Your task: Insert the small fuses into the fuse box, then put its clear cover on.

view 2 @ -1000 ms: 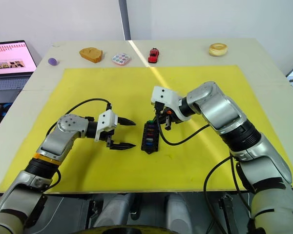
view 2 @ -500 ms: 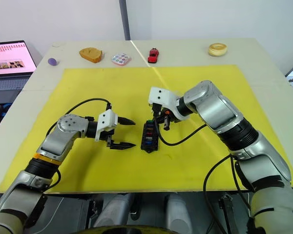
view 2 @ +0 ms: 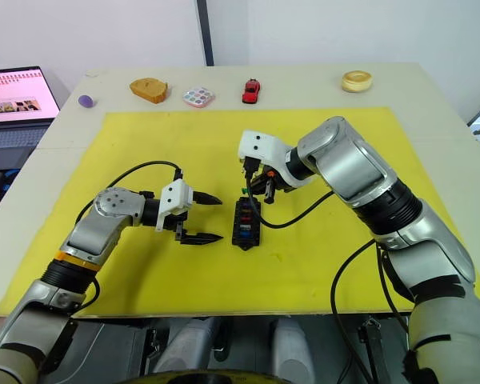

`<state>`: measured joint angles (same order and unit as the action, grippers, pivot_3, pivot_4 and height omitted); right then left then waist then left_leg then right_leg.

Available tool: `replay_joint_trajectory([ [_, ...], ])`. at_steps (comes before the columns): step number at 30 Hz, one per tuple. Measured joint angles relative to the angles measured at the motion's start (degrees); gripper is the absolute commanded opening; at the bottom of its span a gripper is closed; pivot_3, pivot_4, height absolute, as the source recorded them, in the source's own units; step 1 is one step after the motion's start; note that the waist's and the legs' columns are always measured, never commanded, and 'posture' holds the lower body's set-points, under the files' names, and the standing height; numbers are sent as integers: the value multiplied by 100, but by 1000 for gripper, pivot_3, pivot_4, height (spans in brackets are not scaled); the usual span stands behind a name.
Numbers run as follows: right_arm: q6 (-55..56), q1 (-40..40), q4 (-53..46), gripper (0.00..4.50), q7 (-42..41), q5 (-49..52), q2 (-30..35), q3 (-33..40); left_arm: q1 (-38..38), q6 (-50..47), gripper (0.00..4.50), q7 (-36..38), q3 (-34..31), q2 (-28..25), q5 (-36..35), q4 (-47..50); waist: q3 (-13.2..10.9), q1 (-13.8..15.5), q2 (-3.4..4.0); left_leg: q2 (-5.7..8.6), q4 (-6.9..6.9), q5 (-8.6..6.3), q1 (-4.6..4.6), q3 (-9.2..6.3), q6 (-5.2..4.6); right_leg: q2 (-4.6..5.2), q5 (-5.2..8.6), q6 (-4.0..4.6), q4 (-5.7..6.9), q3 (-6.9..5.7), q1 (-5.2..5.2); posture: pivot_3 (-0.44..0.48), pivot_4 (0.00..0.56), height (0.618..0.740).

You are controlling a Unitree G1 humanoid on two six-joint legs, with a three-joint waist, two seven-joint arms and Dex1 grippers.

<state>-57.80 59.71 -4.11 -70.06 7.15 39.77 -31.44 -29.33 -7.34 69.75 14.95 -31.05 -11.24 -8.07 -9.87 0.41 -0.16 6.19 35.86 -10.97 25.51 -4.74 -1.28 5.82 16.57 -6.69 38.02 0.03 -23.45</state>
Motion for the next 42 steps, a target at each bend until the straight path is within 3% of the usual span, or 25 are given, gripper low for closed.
replay_joint_trajectory([
  [42,152,0,221,0,-57,-37,-2,-309,50,-92,4444,-75,2,8,3,157,0,-2,0,0,1,0,-2,0,0,-1,0,0,1,-1,0,0,150,740],
])
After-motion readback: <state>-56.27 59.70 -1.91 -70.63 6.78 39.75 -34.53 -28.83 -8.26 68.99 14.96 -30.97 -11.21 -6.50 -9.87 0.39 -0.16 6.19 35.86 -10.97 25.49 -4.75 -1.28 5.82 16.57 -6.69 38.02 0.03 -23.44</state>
